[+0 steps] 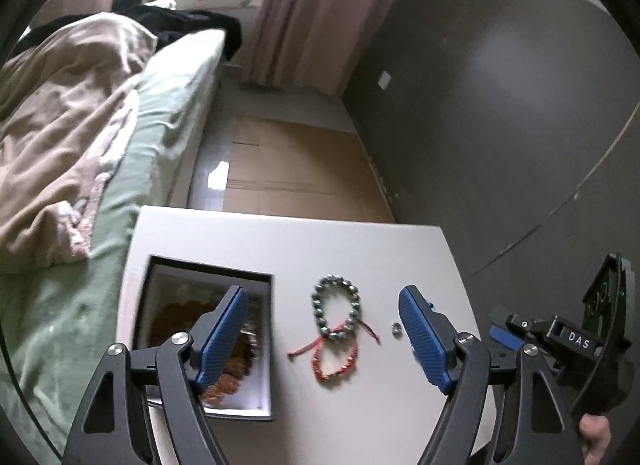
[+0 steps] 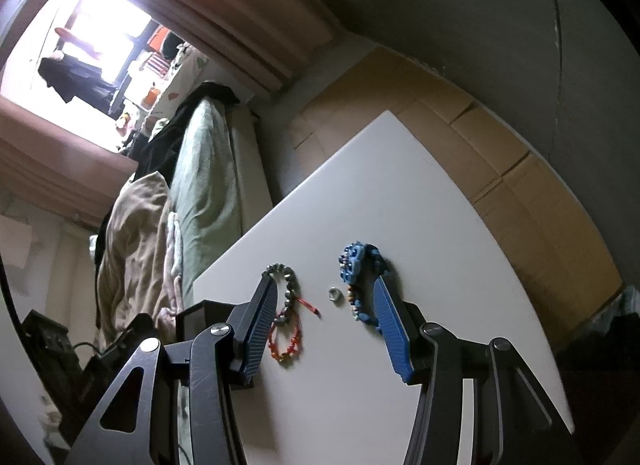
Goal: Organize jewelry
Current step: 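Grasp the grey bead bracelet with the left tool, then grasp the blue flower bracelet with the right tool while the left tool lifts the grey bracelet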
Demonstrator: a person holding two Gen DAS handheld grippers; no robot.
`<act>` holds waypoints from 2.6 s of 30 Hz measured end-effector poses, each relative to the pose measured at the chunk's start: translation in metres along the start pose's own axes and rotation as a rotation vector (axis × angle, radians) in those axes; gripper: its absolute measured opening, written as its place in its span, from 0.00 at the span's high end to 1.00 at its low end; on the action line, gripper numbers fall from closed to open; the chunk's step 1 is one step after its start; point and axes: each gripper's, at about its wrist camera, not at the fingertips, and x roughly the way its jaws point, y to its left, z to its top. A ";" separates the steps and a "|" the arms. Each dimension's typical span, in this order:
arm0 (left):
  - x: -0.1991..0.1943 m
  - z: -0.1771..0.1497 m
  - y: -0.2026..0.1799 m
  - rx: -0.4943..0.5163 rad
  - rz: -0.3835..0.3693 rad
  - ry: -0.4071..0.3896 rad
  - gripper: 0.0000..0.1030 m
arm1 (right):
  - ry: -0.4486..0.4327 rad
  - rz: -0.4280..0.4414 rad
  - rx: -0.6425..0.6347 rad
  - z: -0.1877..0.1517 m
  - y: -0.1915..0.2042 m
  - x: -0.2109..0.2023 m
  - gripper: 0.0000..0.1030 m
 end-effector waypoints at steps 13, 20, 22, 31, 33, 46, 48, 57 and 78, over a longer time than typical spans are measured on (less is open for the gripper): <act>0.064 -0.002 -0.048 0.125 0.044 0.173 0.44 | 0.097 -0.018 0.159 0.002 -0.042 0.021 0.50; 0.110 -0.009 -0.062 0.158 0.096 0.257 0.59 | 0.119 0.000 0.192 0.004 -0.053 0.025 0.50; 0.123 -0.012 -0.064 0.170 0.121 0.277 0.63 | 0.122 -0.002 0.196 0.005 -0.055 0.026 0.50; 0.145 -0.021 -0.055 0.143 0.172 0.290 0.91 | 0.146 -0.024 0.137 0.007 -0.044 0.037 0.50; 0.140 -0.020 -0.053 0.135 0.150 0.284 0.91 | 0.149 -0.017 0.107 0.007 -0.037 0.039 0.50; 0.064 -0.007 -0.033 0.075 0.002 0.121 0.91 | 0.104 -0.107 -0.078 0.002 -0.001 0.063 0.50; 0.052 -0.008 -0.026 0.047 -0.053 0.094 0.91 | 0.072 -0.153 -0.140 0.002 0.006 0.063 0.50; 0.005 0.005 -0.006 0.016 -0.122 0.010 0.91 | 0.044 -0.297 -0.294 0.001 0.023 0.088 0.50; -0.047 0.000 0.072 -0.152 -0.125 -0.053 0.91 | -0.018 0.020 -0.258 -0.017 0.044 0.047 0.79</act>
